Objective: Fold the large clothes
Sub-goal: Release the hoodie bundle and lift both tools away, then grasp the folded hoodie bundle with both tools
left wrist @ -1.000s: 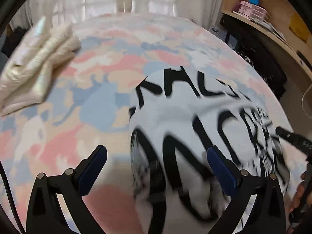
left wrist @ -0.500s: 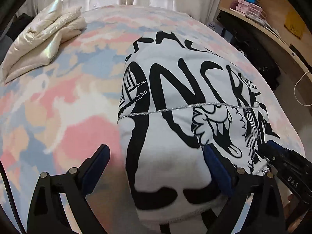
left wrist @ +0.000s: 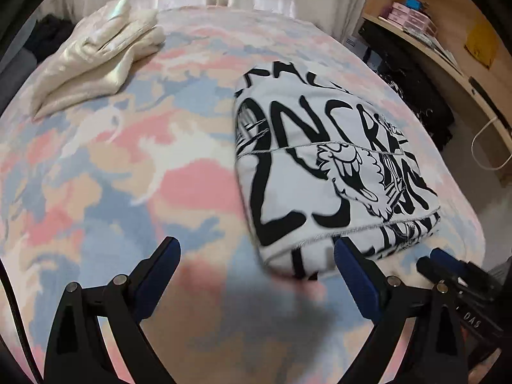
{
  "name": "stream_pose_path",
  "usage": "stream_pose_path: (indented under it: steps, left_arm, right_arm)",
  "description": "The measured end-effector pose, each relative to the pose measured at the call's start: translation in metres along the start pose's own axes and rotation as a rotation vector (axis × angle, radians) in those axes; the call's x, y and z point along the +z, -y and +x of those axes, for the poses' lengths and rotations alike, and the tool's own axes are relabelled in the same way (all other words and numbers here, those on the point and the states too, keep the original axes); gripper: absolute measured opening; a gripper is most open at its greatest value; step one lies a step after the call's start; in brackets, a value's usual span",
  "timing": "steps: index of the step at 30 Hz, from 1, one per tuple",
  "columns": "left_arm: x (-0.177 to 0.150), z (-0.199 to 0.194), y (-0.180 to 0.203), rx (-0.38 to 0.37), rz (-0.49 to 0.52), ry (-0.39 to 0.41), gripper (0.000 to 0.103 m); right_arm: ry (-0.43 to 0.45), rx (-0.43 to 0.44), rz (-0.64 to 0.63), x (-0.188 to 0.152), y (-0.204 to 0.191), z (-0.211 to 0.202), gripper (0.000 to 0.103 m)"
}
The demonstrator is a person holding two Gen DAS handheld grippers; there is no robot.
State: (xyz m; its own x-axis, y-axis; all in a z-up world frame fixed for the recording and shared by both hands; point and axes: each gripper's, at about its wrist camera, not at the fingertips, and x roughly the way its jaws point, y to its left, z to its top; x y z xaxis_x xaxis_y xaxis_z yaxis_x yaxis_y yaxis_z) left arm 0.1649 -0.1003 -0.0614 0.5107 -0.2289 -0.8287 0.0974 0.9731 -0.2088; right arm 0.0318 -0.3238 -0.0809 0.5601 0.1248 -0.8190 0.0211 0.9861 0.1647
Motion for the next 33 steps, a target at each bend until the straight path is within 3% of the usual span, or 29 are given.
stream_pose_path:
  steps: [3, 10, 15, 21, 26, 33]
  left_arm:
    - [-0.007, -0.013, -0.005, -0.011, 0.006, 0.010, 0.096]
    - [-0.015, -0.050, -0.005, -0.021, 0.052, 0.057, 0.096]
    - [-0.006, -0.077, -0.001, -0.040, 0.078, 0.097, 0.096]
    - [0.016, -0.095, 0.001, -0.065, 0.075, 0.128, 0.097]
    - [0.039, -0.086, 0.006, -0.066, 0.062, 0.117, 0.100]
    - [0.075, -0.035, 0.016, -0.071, 0.042, 0.068, 0.100]
  right_arm:
    - [-0.002, 0.001, -0.006, -0.005, -0.007, -0.007, 0.057]
    - [-0.002, 0.031, -0.022, 0.001, -0.024, -0.037, 0.062]
    - [0.014, 0.041, -0.042, 0.016, -0.031, -0.062, 0.071]
    - [0.038, 0.061, -0.084, 0.045, -0.035, -0.088, 0.072]
    - [0.021, 0.092, -0.072, 0.075, -0.025, -0.086, 0.081]
    - [-0.009, 0.103, -0.042, 0.115, 0.015, -0.057, 0.081]
